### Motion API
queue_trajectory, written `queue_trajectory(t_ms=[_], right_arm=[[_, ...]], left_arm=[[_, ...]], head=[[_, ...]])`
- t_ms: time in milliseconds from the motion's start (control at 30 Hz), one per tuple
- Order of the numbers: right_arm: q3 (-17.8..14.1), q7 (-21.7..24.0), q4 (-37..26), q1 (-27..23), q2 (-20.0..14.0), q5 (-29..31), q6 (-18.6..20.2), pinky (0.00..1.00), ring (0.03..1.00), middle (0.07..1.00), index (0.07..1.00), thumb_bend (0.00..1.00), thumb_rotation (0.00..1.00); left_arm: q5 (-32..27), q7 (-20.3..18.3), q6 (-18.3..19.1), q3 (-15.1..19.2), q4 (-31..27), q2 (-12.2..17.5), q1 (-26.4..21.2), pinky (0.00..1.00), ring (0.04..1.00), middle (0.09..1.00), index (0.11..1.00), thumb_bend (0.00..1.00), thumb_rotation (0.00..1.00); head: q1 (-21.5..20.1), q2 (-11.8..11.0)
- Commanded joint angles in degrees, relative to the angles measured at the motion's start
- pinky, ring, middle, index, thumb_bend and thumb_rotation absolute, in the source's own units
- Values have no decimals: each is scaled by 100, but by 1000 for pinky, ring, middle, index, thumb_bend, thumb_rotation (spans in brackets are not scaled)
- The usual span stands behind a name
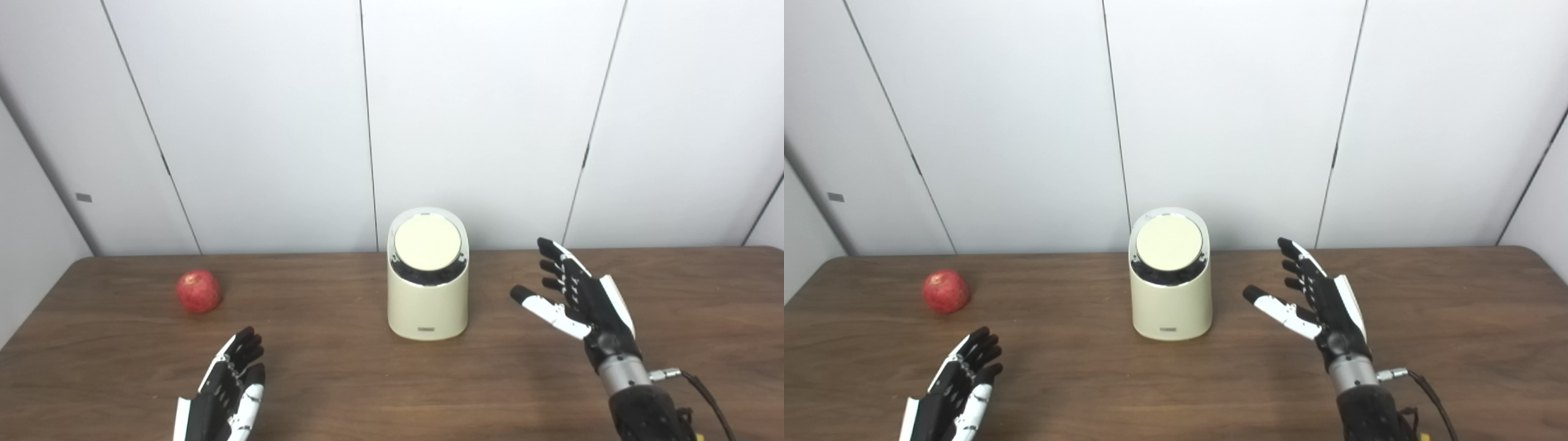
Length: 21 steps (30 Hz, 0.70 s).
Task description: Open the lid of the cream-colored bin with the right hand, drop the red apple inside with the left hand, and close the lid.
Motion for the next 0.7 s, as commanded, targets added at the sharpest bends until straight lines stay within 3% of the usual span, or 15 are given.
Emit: queue_trajectory(t_ms=[0, 400, 667], right_arm=[[44, -72, -132, -414, -11, -135, -66, 817, 890, 918, 887, 894, 533], [279, -39, 482, -1515, 7, -479, 204, 861, 914, 912, 903, 967, 443], [749, 164, 1049, -2242, -191, -838, 171, 768, 905, 915, 898, 907, 396]], left_arm=[[26, 10, -76, -63, 558, -63, 235, 789, 834, 845, 881, 350, 488], [133, 39, 27, -110, 430, -119, 289, 797, 836, 847, 878, 368, 492], [267, 95, 214, -130, 338, -199, 289, 783, 837, 849, 879, 384, 527]], head=[[1, 21], [64, 100], [95, 102]])
